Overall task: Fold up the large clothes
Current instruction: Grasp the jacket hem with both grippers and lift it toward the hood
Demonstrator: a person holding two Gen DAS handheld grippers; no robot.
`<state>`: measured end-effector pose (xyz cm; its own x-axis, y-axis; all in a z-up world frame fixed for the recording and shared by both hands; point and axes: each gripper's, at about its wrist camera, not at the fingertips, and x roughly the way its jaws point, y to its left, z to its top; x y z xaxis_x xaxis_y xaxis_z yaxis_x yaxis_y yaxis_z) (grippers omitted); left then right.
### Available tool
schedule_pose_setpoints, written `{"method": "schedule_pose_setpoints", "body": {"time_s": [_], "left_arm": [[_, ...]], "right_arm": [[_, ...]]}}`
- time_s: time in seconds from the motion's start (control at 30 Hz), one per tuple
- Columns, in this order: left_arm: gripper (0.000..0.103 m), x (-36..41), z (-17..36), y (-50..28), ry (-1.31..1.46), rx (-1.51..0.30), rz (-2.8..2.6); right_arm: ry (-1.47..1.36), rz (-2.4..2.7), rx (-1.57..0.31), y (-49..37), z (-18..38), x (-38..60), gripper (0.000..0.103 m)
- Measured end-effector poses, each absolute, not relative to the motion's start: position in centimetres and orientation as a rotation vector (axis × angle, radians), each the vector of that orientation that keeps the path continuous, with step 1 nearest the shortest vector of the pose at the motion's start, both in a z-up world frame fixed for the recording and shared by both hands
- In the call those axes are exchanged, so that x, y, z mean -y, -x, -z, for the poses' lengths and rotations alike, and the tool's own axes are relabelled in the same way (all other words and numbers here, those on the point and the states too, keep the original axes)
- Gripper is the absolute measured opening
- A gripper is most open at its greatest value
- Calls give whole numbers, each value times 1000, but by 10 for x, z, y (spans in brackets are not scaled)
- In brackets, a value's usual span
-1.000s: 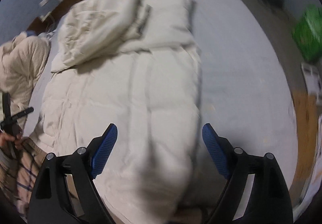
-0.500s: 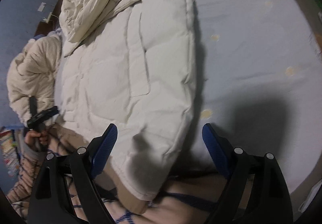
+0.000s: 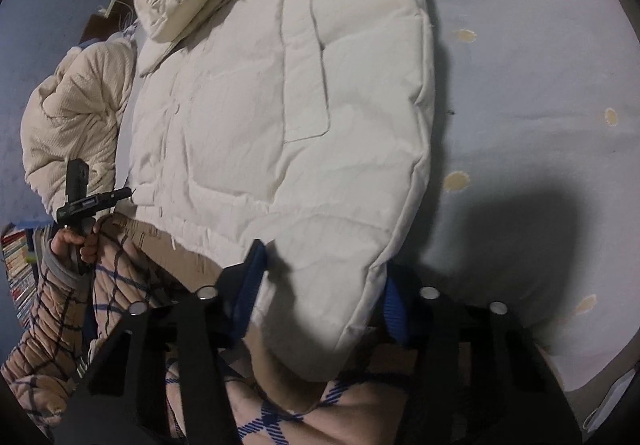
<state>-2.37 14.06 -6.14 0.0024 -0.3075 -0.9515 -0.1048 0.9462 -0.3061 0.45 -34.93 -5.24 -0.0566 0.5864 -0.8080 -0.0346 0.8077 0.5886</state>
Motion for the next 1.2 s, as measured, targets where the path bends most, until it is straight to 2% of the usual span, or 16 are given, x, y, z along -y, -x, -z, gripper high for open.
{"method": "schedule_pose_setpoints", "body": {"time_s": [0.1, 0.2, 0.3, 0.67, 0.7, 0.77, 0.8, 0.83, 1.03, 1.07, 1.1, 1.13, 1.2], "left_arm": [[27, -128, 49, 30, 167, -1545, 176], [22, -111, 38, 41, -24, -1504, 199], [21, -99, 34, 48, -133, -1479, 200], [19, -96, 29, 50, -216, -1433, 197], [25, -99, 30, 48, -203, -1441, 179], [53, -95, 36, 44, -173, -1459, 141], [79, -98, 38, 42, -159, -1462, 130], [84, -99, 40, 39, -136, -1463, 127], [88, -106, 70, 27, -8, -1587, 91], [88, -108, 75, 28, 7, -1609, 85], [83, -111, 77, 29, 36, -1618, 88], [70, -114, 76, 30, 60, -1623, 100], [49, -113, 71, 33, 89, -1625, 152]], "right_arm": [[-447, -556, -1536, -2, 49, 345, 30], [-436, -583, -1507, 3, 44, 341, 28], [-423, -589, -1498, 6, 41, 340, 28], [-397, -615, -1395, 10, 25, 339, 22], [-409, -618, -1379, 10, 23, 340, 22], [-459, -627, -1354, 10, 22, 343, 22], [-478, -630, -1347, 10, 22, 344, 22], [-509, -631, -1335, 10, 22, 346, 22], [-582, -635, -1279, 7, 20, 353, 21], [-588, -636, -1273, 7, 20, 353, 21], [-596, -639, -1267, 8, 19, 353, 21], [-597, -641, -1265, 7, 19, 353, 21], [-600, -646, -1262, 8, 19, 355, 21]]}}
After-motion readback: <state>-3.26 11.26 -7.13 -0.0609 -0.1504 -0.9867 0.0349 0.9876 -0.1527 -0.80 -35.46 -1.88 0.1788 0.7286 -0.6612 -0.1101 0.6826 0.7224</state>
